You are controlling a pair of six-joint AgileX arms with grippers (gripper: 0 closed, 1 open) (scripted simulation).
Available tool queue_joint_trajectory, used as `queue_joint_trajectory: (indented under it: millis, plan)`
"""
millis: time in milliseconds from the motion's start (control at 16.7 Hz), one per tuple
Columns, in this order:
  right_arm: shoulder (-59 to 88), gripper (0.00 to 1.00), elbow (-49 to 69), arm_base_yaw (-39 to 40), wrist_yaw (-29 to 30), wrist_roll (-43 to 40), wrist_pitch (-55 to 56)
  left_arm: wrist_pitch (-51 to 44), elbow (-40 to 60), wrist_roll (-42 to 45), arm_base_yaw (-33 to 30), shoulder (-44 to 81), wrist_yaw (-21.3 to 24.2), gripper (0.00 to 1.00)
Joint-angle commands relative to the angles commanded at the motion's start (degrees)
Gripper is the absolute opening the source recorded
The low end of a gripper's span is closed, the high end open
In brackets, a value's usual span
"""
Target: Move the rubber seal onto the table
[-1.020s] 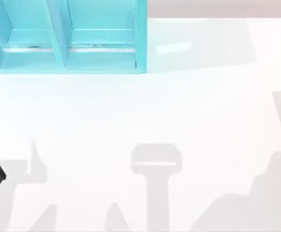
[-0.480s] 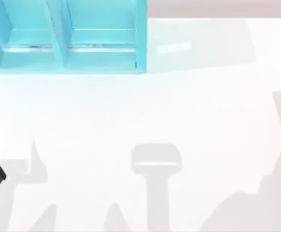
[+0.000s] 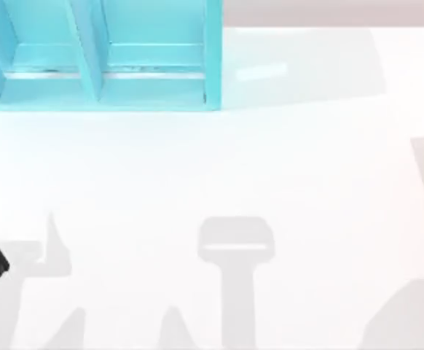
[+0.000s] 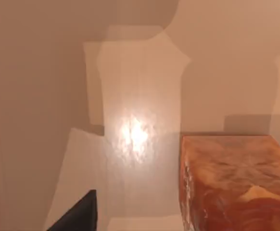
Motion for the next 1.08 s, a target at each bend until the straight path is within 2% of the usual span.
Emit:
queue_joint_trajectory:
  millis: [420,1080]
  plan:
    - [1.8,1.0,-1.9,0.1,0.0,0.1,3.3,0.0,0.0,0.0,0.0,0.0,0.0,1.0]
    - [1.8,0.17,-1.9,0.1,0.0,0.1,3.3,0.0,0.0,0.0,0.0,0.0,0.0,1.0]
